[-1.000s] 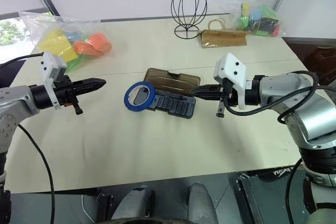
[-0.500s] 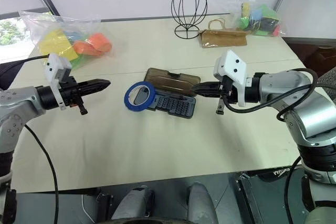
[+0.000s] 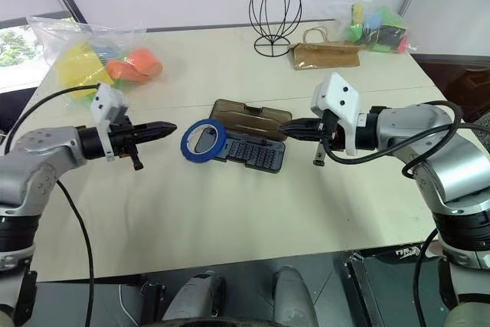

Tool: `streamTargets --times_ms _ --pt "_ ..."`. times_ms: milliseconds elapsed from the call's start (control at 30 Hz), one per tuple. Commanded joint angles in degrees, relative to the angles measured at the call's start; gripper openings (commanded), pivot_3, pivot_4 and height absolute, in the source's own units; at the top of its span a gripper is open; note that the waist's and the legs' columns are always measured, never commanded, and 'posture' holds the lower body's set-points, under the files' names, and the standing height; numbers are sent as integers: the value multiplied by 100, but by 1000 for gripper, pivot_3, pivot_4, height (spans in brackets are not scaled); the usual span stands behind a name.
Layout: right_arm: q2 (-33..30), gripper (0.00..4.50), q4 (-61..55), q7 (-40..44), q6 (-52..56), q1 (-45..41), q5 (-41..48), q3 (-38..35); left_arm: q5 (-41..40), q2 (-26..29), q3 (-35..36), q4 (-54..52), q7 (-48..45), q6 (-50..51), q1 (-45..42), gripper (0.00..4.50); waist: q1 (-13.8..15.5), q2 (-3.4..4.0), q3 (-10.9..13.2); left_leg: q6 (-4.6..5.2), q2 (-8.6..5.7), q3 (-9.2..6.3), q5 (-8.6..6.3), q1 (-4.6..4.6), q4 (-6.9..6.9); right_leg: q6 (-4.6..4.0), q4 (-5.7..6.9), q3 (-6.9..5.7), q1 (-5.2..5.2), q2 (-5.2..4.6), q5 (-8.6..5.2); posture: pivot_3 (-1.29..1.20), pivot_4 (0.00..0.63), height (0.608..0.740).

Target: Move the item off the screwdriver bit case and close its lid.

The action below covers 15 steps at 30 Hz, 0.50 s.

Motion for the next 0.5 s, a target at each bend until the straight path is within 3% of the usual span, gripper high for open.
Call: streamTargets --times_ms 33,267,500 --pt "46 0 -161 -64 -38 2 23 -130 19 -28 -65 -29 -140 -86 -132 901 0 0 0 0 0 0 0 0 0 0 0 0 0 0 0 0 150 740" --pt "59 0 -205 -131 -47 49 30 -133 135 -39 -382 1 -506 -196 -219 4468 -1 0 0 0 0 1 0 0 1 0 1 0 0 0 0 0 150 740" --pt "149 0 -236 -261 -71 103 -15 -130 1117 -290 -1210 950 -821 -1111 -610 4468 6 0 0 0 -2 2 0 -1 6 0 2 0 1 0 0 0 150 740"
